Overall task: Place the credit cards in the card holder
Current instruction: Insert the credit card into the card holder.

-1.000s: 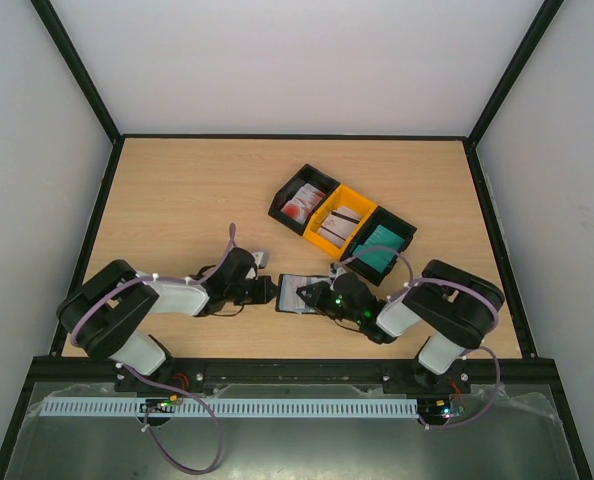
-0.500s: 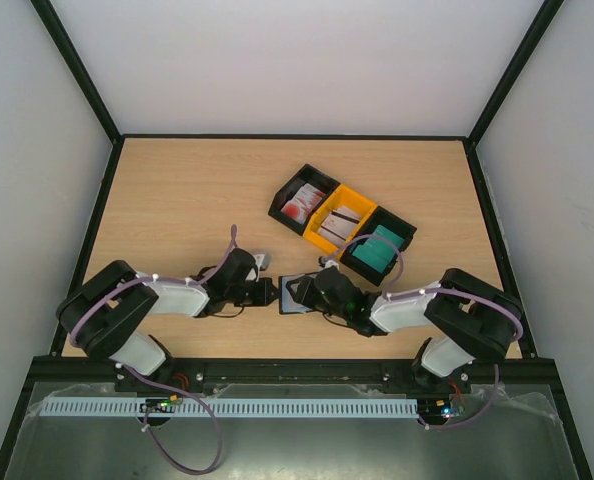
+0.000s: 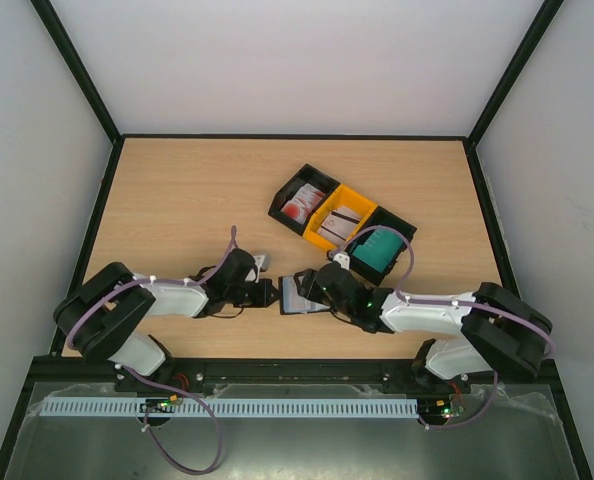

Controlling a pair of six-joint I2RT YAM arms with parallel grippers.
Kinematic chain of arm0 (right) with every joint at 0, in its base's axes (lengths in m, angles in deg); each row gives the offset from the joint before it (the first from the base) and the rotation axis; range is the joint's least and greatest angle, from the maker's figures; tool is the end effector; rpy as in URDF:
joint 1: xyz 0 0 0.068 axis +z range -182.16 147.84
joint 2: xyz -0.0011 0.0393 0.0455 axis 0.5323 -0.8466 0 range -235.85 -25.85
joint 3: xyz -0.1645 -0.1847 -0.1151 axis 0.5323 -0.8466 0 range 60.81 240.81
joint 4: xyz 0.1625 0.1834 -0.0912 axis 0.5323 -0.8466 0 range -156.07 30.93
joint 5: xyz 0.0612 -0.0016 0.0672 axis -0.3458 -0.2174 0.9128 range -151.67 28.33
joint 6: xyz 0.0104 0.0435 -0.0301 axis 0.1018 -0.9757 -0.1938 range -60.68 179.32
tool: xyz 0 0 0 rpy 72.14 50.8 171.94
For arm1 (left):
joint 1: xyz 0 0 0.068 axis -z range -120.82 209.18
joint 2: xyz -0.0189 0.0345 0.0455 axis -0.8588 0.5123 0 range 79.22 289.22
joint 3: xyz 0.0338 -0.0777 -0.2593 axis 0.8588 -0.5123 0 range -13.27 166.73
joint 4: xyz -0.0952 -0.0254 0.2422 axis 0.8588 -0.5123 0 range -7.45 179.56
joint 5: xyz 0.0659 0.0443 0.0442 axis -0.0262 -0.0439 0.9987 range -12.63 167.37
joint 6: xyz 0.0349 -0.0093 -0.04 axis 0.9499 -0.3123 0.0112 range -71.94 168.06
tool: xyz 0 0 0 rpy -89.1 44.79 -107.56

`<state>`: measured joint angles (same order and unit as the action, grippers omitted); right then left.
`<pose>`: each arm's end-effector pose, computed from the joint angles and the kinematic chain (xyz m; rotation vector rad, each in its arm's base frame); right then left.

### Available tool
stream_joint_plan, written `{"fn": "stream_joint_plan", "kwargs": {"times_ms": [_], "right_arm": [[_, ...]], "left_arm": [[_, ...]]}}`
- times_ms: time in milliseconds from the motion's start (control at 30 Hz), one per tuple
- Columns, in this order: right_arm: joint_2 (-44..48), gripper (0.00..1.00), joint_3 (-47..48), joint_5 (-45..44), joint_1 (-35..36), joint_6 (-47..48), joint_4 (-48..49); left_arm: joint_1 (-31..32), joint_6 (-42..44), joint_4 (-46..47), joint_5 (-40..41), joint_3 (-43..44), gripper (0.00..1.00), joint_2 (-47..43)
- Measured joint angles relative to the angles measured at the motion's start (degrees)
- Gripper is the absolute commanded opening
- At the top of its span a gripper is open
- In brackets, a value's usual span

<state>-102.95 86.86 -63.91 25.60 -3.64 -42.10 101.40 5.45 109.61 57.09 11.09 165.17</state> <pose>0.1359 0.2127 0.1567 0.1342 2.4048 1.0879 0.1776 -0.1779 0.1186 0.1942 2.5236 -1.0988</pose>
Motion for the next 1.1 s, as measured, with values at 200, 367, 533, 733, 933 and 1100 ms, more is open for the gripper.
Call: {"fn": "stream_joint_plan", "kwargs": {"times_ms": [200, 367, 533, 733, 933, 1100], "right_arm": [[-1.84, 0.55, 2.14, -0.79, 0.02, 1.03, -4.96], [-6.75, 0.50, 3.96, 0.81, 0.02, 2.01, -6.14], [-8.50, 0.41, 4.44, 3.02, 0.00, 2.84, -5.64], [-8.55, 0.34, 4.44, 4.94, 0.00, 3.63, -5.44], [-8.55, 0.23, 4.39, 6.23, -0.04, 3.74, -4.48], [-8.55, 0.32, 4.37, 6.62, -0.09, 4.04, -4.33]], "left_arm": [[0.00, 0.02, -0.74, -0.85, 0.00, 0.05, -0.94], [0.00, 0.04, -1.09, -0.94, 0.00, 0.05, -1.25], [0.00, 0.04, -1.09, -0.96, 0.00, 0.05, -1.11], [-0.02, 0.09, -0.42, -1.62, 0.00, 0.05, 0.09], [-0.02, 0.22, 0.13, -1.99, 0.00, 0.05, 0.39], [-0.02, 0.24, 0.13, -1.99, 0.00, 0.05, 0.42]]}}
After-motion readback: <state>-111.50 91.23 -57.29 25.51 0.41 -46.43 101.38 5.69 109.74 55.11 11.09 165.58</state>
